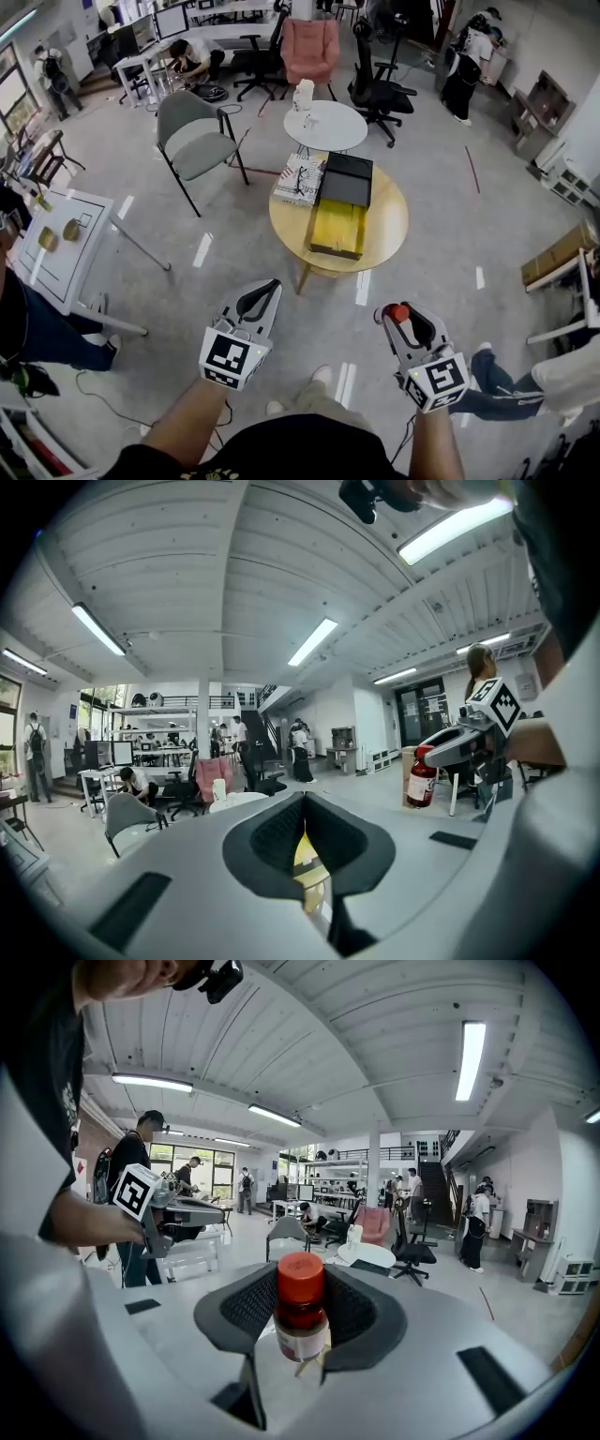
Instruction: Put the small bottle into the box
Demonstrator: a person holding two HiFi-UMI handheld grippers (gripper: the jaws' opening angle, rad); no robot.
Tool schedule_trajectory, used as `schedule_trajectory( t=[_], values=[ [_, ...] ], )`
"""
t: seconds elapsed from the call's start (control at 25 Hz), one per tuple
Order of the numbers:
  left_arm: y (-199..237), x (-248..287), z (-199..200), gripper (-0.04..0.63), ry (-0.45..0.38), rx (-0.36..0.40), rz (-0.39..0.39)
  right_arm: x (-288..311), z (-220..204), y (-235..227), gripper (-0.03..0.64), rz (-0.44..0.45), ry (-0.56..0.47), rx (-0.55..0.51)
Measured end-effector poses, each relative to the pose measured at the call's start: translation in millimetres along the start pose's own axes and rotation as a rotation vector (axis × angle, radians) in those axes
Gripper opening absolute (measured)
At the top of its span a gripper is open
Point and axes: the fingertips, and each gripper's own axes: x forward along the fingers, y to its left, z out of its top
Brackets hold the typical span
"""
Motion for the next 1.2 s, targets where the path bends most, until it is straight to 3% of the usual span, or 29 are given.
schedule_trajectory(
  t=[0.28, 0.68, 1.2],
  values=[
    [5.0, 41.0, 7.0, 0.018, 0.008, -0.003, 0.005, 23.6, 6.0, -33.5, 0.156, 0.028, -0.004, 0.000],
    [12.5, 74.4, 34.8, 0.018, -0.008, 0.013, 0.084, 46.6, 21.1, -80.1, 0.156, 0.097, -0.040, -0.022],
    [28.5, 74.0, 22.8, 0.018, 0.047, 0.023, 0.135, 74.0, 26.5, -90.9, 0.156, 0.155, -0.041, -0.015]
  ],
)
